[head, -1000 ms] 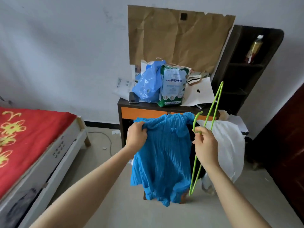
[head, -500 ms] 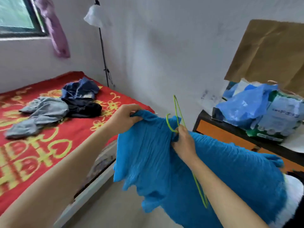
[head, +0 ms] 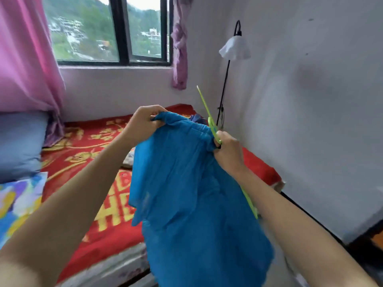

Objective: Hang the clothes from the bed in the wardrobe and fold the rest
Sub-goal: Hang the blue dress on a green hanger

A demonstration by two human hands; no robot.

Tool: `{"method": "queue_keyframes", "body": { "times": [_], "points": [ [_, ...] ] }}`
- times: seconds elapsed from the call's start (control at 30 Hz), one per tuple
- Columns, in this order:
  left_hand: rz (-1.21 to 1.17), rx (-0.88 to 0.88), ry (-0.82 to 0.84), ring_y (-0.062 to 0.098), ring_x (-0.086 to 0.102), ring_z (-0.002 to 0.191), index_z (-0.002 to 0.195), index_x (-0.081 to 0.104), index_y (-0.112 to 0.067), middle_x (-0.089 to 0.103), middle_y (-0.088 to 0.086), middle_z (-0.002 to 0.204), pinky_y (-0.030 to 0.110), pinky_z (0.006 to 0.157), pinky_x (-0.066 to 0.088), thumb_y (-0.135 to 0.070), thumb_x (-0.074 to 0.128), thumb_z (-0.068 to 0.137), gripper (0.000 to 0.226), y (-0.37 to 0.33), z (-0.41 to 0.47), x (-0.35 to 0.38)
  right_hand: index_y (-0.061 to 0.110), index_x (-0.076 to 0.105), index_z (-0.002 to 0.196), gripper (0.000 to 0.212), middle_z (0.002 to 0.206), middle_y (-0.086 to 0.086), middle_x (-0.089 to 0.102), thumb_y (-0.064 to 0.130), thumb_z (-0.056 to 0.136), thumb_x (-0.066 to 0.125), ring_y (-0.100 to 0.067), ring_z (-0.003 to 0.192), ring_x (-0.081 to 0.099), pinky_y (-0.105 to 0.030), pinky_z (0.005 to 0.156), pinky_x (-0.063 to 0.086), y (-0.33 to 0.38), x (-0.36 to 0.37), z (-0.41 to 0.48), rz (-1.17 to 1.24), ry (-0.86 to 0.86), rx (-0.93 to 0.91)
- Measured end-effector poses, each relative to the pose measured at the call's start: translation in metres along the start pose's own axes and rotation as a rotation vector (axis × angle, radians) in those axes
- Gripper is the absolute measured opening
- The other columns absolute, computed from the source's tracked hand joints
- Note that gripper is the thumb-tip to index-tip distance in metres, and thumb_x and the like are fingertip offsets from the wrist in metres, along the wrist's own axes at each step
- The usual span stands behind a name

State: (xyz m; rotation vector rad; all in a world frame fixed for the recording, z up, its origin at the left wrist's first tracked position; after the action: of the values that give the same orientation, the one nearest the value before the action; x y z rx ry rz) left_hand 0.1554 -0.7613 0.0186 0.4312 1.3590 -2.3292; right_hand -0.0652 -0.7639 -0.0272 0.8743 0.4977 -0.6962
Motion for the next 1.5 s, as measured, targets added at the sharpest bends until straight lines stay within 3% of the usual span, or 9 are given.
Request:
{"method": "queue_keyframes", "body": {
  "times": [0.17, 0.3, 0.43, 0.53, 0.7, 0.87, 1.17, 1.33, 1.5],
  "points": [
    [0.108, -0.062, -0.232, -0.017, 0.051, 0.057, 0.103, 0.062, -0.004, 0.055, -0.010, 0.075, 0.003, 0.063, 0.038, 0.019, 0.053, 0.081, 0.033, 0.041, 0.001, -0.080, 0.001, 0.050, 0.068, 0.017, 0.074, -0.014, 0.050, -0.016, 0.066, 0.049, -0.022, 0.067, 0.040, -0.035, 0.057, 0.031, 0.056, 0.066, 0.058, 0.144, -0.024, -0.120],
    [0.211, -0.141, -0.372, -0.015, 0.052, 0.058, 0.103, 0.064, 0.001, 0.057, 0.005, 0.084, 0.002, 0.060, 0.037, 0.017, 0.050, 0.081, 0.031, 0.077, -0.009, -0.125, 0.012, 0.040, 0.069, 0.030, 0.073, -0.008, 0.043, -0.016, 0.063, 0.048, -0.024, 0.065, 0.039, -0.033, 0.056, 0.025, 0.086, 0.127, 0.084, 0.245, 0.057, -0.239],
    [0.402, -0.319, -0.457, 0.014, 0.056, 0.076, 0.102, 0.066, 0.003, 0.061, 0.019, 0.093, 0.013, 0.067, 0.039, 0.016, 0.053, 0.080, 0.029, 0.147, -0.027, -0.154, 0.013, 0.044, 0.075, 0.020, 0.088, -0.016, 0.056, -0.002, 0.075, 0.057, -0.033, 0.080, 0.054, -0.034, 0.063, 0.031, 0.077, 0.218, 0.102, 0.190, 0.298, -0.266],
    [0.529, -0.571, -0.414, 0.034, 0.057, 0.093, 0.100, 0.068, 0.005, 0.064, 0.025, 0.099, 0.029, 0.075, 0.036, 0.016, 0.054, 0.078, 0.029, 0.222, -0.048, -0.150, 0.013, 0.043, 0.074, 0.017, 0.090, -0.015, 0.060, 0.010, 0.082, 0.058, -0.033, 0.086, 0.057, -0.035, 0.063, 0.035, 0.041, 0.288, 0.108, 0.131, 0.534, -0.205],
    [0.541, -1.054, -0.402, 0.038, 0.059, 0.094, 0.094, 0.068, 0.007, 0.066, 0.028, 0.095, 0.034, 0.070, 0.035, 0.015, 0.053, 0.076, 0.025, 0.335, -0.105, -0.118, 0.021, 0.032, 0.059, 0.034, 0.095, -0.012, 0.066, 0.018, 0.084, 0.055, -0.029, 0.093, 0.060, -0.029, 0.062, 0.031, -0.046, 0.384, 0.118, -0.028, 0.812, -0.063],
    [0.564, -1.369, -0.426, 0.040, 0.057, 0.105, 0.107, 0.066, 0.002, 0.064, 0.027, 0.109, 0.036, 0.082, 0.041, 0.012, 0.051, 0.078, 0.035, 0.388, -0.148, -0.084, 0.018, 0.041, 0.078, 0.018, 0.100, -0.008, 0.061, 0.029, 0.090, 0.048, -0.030, 0.097, 0.060, -0.031, 0.065, 0.035, -0.111, 0.447, 0.124, -0.181, 0.985, -0.081],
    [0.494, -1.535, -0.345, 0.032, 0.054, 0.102, 0.119, 0.058, -0.011, 0.054, 0.018, 0.127, 0.031, 0.070, 0.043, 0.012, 0.042, 0.078, 0.049, 0.414, -0.164, -0.066, 0.010, 0.045, 0.117, 0.026, 0.113, -0.009, 0.055, 0.011, 0.092, 0.041, -0.032, 0.092, 0.064, -0.034, 0.063, 0.044, -0.155, 0.520, 0.129, -0.446, 1.026, -0.309],
    [0.357, -1.565, -0.312, 0.021, 0.048, 0.054, 0.102, 0.052, -0.020, 0.047, 0.014, 0.137, 0.025, 0.046, 0.033, 0.012, 0.040, 0.083, 0.039, 0.423, -0.177, -0.062, 0.013, 0.028, 0.139, 0.051, 0.132, -0.012, 0.039, 0.005, 0.089, 0.036, -0.032, 0.117, 0.047, -0.042, 0.088, 0.042, -0.178, 0.559, 0.110, -0.483, 1.327, -0.286],
    [0.223, -1.547, -0.190, 0.020, 0.051, 0.103, 0.082, 0.051, -0.019, 0.048, 0.007, 0.135, 0.036, 0.065, 0.042, 0.018, 0.039, 0.080, 0.040, 0.427, -0.194, -0.060, 0.015, 0.037, 0.135, 0.046, 0.135, -0.013, 0.040, 0.013, 0.089, 0.040, -0.031, 0.125, 0.041, -0.041, 0.096, 0.040, -0.167, 0.570, 0.089, -0.498, 1.493, -0.242]
  ]
}}
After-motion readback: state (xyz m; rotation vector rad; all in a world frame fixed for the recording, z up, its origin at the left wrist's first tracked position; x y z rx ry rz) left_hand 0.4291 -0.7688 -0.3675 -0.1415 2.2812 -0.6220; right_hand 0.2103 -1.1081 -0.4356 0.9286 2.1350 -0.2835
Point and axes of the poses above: each hand's wrist, its own z-axis towards the middle knuckle, its own x-axis out of the palm, y = z × x, the point moved 3 cm from there along z, towards the middle knuckle
